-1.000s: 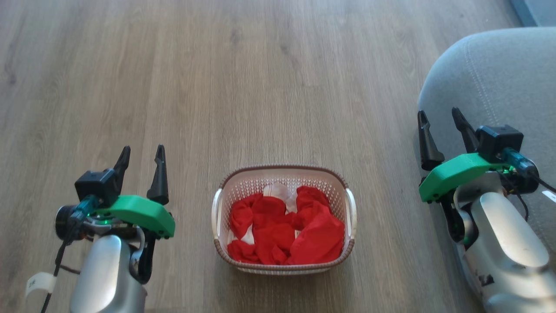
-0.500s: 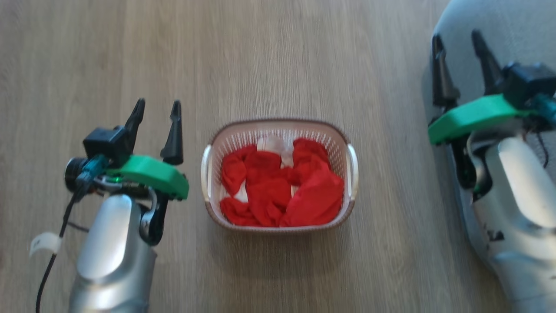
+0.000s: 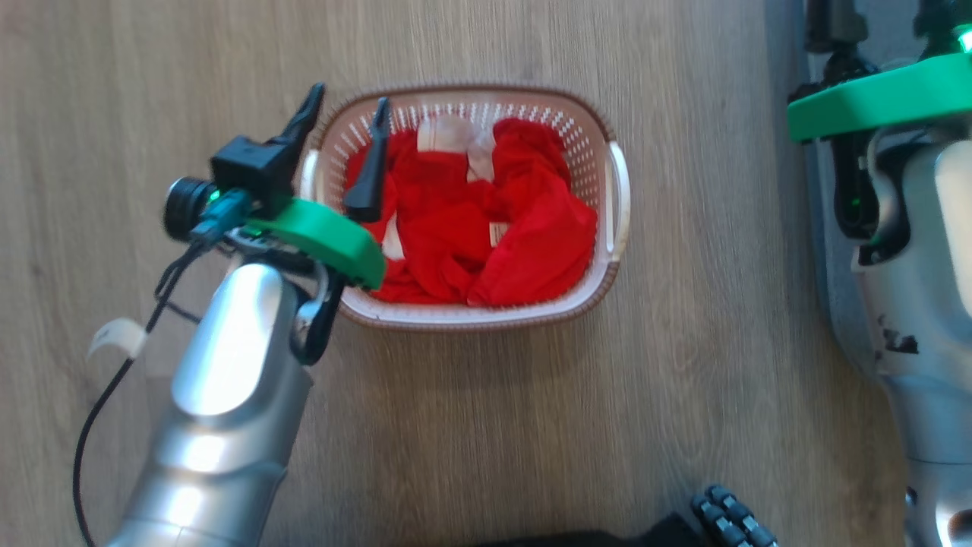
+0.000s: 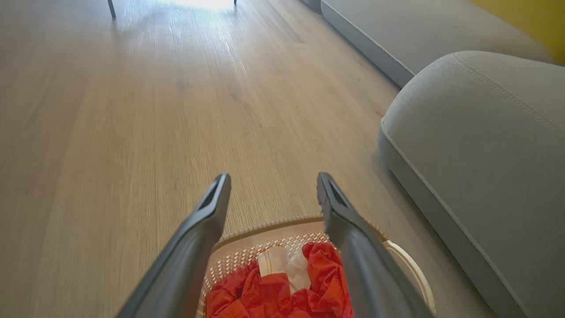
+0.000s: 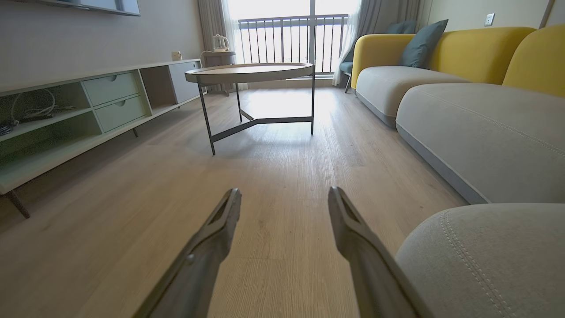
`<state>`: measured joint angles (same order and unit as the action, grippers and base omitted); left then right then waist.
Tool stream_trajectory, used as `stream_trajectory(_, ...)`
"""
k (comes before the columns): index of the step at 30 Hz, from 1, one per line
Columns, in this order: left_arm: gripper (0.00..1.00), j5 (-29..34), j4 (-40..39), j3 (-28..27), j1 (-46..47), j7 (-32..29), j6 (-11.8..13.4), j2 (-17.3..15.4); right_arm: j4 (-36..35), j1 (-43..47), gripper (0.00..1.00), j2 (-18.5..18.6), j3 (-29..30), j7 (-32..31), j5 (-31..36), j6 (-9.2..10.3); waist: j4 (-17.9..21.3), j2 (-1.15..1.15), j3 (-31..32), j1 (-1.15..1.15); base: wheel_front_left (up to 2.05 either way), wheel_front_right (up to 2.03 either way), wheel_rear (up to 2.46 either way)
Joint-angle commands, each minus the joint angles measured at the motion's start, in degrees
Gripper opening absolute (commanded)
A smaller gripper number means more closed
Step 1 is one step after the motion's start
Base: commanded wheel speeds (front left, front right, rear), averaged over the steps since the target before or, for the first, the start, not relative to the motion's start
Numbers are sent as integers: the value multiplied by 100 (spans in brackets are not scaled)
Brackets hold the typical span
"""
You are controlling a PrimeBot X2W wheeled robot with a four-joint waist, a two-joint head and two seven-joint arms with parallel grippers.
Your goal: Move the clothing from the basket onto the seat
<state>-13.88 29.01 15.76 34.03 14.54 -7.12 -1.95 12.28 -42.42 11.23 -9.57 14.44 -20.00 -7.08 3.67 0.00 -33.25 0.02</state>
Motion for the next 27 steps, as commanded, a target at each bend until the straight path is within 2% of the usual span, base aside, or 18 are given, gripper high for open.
stream_trajectory(1, 100, -50, -112, 13, 159, 46, -36, -94, -290, -79, 100, -56, -12, 56, 60, -41, 120, 0, -416, -2, 0, 0, 0)
stream_trajectory(15, 100, -204, 836, 1632, 1159, 46, -36, -93, -711, -364, 100, -213, -63, 56, 169, -41, 430, 0, -1561, -2, 0, 0, 0)
stream_trajectory(27, 100, -730, 2108, 2980, 1936, 46, -36, -93, -923, -511, 100, -501, -48, 56, 161, -41, 797, 0, -2097, -2, 0, 0, 0)
